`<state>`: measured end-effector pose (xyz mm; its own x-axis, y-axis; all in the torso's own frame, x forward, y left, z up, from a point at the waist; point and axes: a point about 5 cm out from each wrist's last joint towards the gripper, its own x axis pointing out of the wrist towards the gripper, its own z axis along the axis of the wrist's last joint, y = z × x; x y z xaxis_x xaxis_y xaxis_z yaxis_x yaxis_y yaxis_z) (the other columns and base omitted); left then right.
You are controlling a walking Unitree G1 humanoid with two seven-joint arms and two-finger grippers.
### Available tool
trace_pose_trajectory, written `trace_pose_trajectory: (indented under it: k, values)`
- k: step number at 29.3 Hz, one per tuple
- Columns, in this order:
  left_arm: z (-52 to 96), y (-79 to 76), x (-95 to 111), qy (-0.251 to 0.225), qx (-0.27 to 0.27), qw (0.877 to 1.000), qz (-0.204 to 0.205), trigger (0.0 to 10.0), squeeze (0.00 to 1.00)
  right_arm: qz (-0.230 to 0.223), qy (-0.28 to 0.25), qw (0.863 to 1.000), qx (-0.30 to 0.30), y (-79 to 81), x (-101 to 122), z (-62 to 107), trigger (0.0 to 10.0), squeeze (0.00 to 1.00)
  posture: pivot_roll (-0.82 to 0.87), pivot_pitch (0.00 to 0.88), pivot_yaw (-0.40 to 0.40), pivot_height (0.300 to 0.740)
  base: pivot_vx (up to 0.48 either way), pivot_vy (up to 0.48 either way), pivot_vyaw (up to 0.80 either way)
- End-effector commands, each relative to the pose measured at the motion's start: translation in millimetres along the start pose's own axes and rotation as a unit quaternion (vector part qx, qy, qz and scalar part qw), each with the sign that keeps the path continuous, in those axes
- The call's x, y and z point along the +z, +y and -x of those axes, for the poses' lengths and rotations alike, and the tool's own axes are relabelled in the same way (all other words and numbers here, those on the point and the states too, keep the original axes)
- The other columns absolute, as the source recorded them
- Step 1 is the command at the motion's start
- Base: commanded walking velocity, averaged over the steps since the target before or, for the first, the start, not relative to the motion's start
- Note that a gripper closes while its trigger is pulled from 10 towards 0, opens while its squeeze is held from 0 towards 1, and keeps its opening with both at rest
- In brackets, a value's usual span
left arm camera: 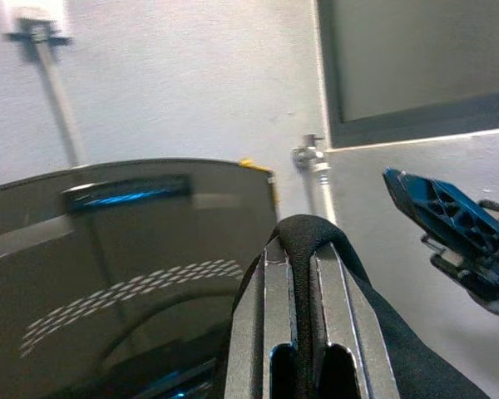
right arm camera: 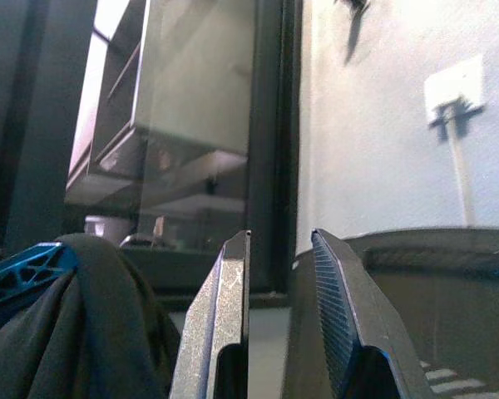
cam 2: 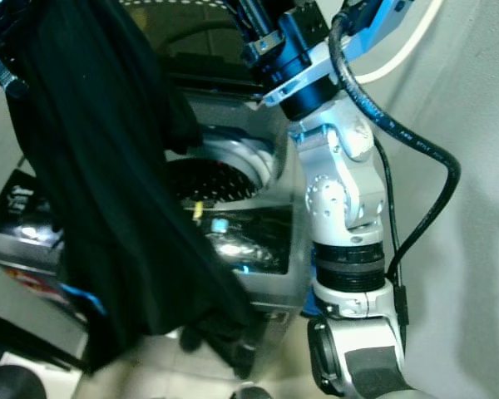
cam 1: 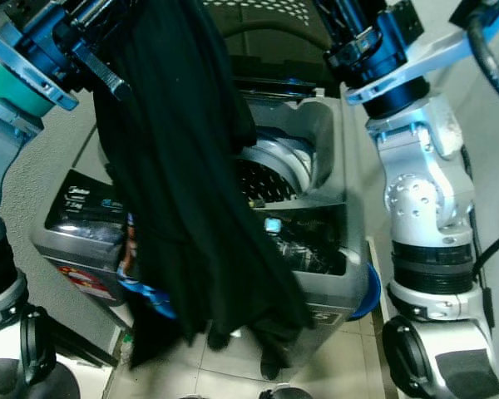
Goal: Clothes washing
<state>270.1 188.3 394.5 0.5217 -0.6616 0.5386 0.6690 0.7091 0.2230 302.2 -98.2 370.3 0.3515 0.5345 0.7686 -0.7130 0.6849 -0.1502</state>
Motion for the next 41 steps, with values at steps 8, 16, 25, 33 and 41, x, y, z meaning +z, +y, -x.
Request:
trace_pose_trajectory:
  k: [8,16,25,33,41]
  values:
    - [1.5,3.0,6,-0.011,0.015,1.000,-0.016,10.0,0.00,0.002,0.010,1.000,0.002,2.3,-4,-0.6,10.0,0.00,0.13,0.042,0.041,0.740,0.000,0.468,0.00]
    - [1.8,5.4,3,-0.003,0.028,0.999,-0.027,10.0,0.00,0.006,0.015,1.000,0.003,4.4,-8,-2.2,10.0,0.00,0.13,0.038,0.040,0.740,0.000,0.054,0.00]
    - [0.7,9.8,-1,0.012,0.020,0.998,-0.051,10.0,0.00,0.039,0.030,0.999,0.010,6.1,-11,-4.6,10.0,0.00,0.13,0.043,0.041,0.740,0.000,0.000,0.00]
    - [-25.0,26.1,-12,0.018,0.003,0.997,-0.080,10.0,0.00,0.058,0.016,0.998,0.032,6.0,-5,-15.5,10.0,0.00,0.13,0.045,0.043,0.740,0.000,0.000,0.00]
    - [-74.7,43.8,-34,0.023,0.031,0.991,-0.126,10.0,0.00,0.092,-0.018,0.995,-0.032,-7.1,11,-18.2,10.0,0.00,0.11,0.056,0.055,0.740,0.000,0.000,0.00]
